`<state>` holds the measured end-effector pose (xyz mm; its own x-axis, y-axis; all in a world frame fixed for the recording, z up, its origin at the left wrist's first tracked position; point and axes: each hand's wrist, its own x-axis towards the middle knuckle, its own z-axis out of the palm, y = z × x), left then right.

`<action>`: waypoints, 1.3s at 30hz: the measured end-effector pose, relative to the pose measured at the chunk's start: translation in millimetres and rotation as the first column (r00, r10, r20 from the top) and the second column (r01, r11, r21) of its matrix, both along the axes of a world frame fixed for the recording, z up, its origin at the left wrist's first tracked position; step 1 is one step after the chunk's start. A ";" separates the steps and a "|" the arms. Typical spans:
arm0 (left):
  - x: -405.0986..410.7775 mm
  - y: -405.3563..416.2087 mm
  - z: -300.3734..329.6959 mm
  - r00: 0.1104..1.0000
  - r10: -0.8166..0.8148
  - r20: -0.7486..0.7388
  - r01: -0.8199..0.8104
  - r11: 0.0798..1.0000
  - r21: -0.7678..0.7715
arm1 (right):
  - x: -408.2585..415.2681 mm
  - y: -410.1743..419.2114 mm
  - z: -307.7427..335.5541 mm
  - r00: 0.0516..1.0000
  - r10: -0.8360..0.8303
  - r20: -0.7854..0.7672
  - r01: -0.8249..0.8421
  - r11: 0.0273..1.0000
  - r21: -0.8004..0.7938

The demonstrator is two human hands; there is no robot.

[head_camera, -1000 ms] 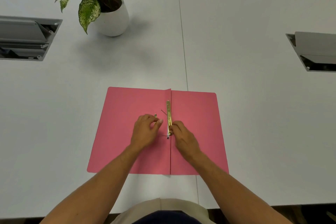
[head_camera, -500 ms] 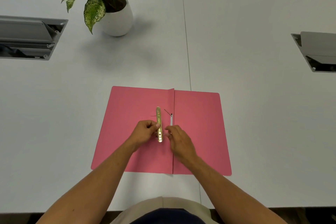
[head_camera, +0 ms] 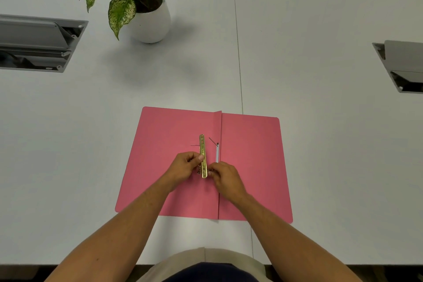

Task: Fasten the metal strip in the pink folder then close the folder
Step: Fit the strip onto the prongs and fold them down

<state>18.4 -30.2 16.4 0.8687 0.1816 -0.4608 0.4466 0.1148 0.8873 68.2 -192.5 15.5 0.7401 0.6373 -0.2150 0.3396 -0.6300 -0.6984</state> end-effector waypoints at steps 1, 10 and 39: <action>0.0 -0.3 -0.5 1.000 -0.006 -0.007 0.006 1.000 -0.013 | -0.3 -0.6 -0.2 1.000 -0.006 -0.007 0.006 1.000 0.011; 0.5 -4.2 1.1 0.999 -0.001 -0.032 -0.002 0.995 -0.096 | 1.5 -3.2 -3.7 0.998 -0.050 -0.025 0.051 0.997 0.052; 8.1 -16.0 2.1 0.997 0.071 -0.015 -0.072 0.993 -0.092 | 6.2 -8.2 -9.3 0.987 -0.119 -0.104 0.134 0.978 0.159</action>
<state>26.5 -46.2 18.5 0.8495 0.1992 -0.4885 0.4445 0.2284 0.8662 74.4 -200.7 6.3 0.7985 0.5723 -0.1868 0.1927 -0.5369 -0.8213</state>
